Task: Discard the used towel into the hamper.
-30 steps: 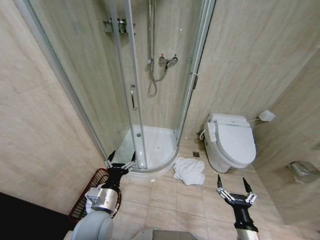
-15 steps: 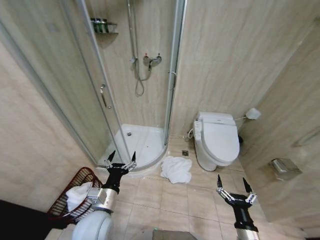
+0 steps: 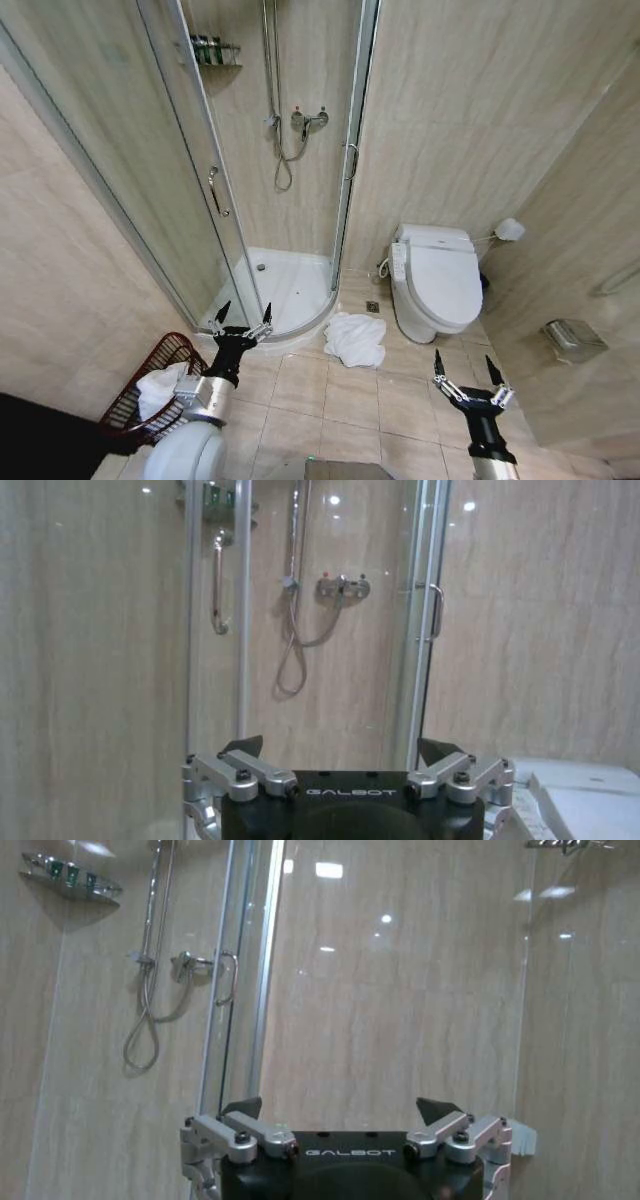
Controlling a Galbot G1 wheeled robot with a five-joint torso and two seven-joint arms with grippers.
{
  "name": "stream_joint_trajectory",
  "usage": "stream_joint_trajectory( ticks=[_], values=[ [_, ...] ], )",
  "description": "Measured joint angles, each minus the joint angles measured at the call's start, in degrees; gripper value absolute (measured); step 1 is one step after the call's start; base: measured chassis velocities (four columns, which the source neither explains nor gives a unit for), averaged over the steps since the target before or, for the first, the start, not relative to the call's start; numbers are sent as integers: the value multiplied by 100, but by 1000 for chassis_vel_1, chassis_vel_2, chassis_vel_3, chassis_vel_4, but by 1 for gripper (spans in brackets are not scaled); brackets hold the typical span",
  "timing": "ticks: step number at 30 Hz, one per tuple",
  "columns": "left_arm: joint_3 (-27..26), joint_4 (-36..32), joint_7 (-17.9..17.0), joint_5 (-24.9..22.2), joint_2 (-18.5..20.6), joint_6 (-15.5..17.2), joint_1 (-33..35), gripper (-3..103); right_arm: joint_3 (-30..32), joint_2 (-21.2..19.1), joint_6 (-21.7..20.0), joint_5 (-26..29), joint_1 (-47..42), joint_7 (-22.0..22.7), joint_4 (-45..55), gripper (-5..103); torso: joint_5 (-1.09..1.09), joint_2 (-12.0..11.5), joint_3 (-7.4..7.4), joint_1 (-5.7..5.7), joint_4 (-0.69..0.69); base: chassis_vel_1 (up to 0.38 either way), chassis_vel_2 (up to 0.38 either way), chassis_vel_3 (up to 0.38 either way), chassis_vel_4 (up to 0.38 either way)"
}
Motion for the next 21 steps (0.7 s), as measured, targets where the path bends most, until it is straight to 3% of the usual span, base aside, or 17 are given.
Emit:
stream_joint_trajectory(
  ticks=[21],
  values=[
    [3,0,-1,0,-4,0,0,100,4,-2,0,0,0,0,0,100,3,0,1,1,-1,-136,-130,115,123]
  ],
)
